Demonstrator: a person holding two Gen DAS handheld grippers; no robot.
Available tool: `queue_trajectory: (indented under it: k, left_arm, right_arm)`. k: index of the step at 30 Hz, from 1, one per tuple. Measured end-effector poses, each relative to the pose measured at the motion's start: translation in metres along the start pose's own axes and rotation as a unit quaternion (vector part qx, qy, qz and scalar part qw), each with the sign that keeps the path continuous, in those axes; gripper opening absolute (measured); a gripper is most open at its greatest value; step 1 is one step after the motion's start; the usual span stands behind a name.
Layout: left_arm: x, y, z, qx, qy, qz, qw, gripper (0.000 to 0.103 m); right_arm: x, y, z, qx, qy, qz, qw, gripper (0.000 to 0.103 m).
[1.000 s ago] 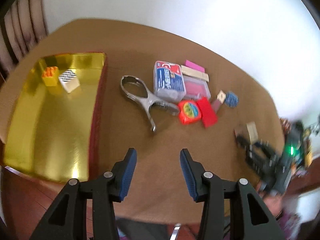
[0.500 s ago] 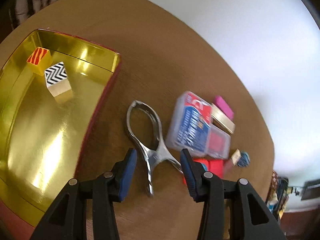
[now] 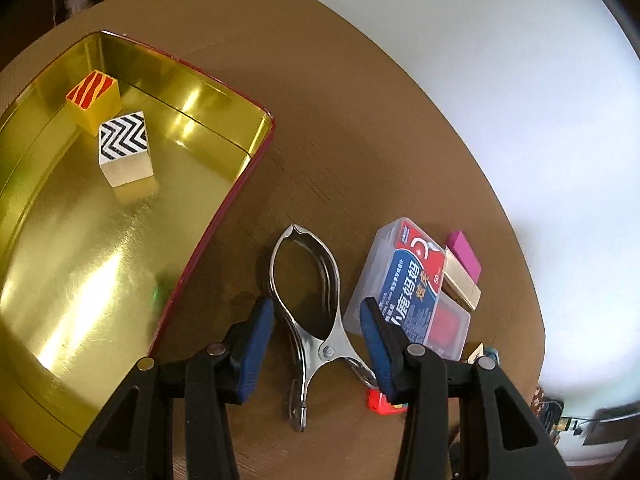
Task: Organize rigid objects
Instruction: 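Grasp the metal clip with the left tool while right tool holds the MARUBI box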
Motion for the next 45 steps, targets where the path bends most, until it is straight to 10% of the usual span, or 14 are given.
queue_trajectory:
  k: [18, 31, 45]
  left_arm:
    - [-0.001, 0.014, -0.016, -0.003, 0.044, 0.055, 0.9975, 0.046]
    - [-0.004, 0.000, -0.023, 0.038, 0.029, -0.013, 0.9988, 0.036]
    - [-0.049, -0.023, 0.012, -0.021, 0.060, -0.062, 0.9960, 0.034]
  right_arm:
    - [0.000, -0.001, 0.001, 0.007, -0.002, -0.010, 1.000, 0.044]
    - [0.000, -0.002, 0.002, 0.014, -0.001, -0.022, 1.000, 0.045]
    - [0.001, 0.000, 0.002, 0.015, 0.001, -0.020, 1.000, 0.045]
Point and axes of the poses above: each gripper's, at about its wrist camera, not at the fingertips, and z roughly against the way its jaws point, y to its left, x to its top, the point moved 7 cm from there along -z, roughly the way its jaws point, and after that the axes turned 8 degrees about -x, right-handed, at the moved point
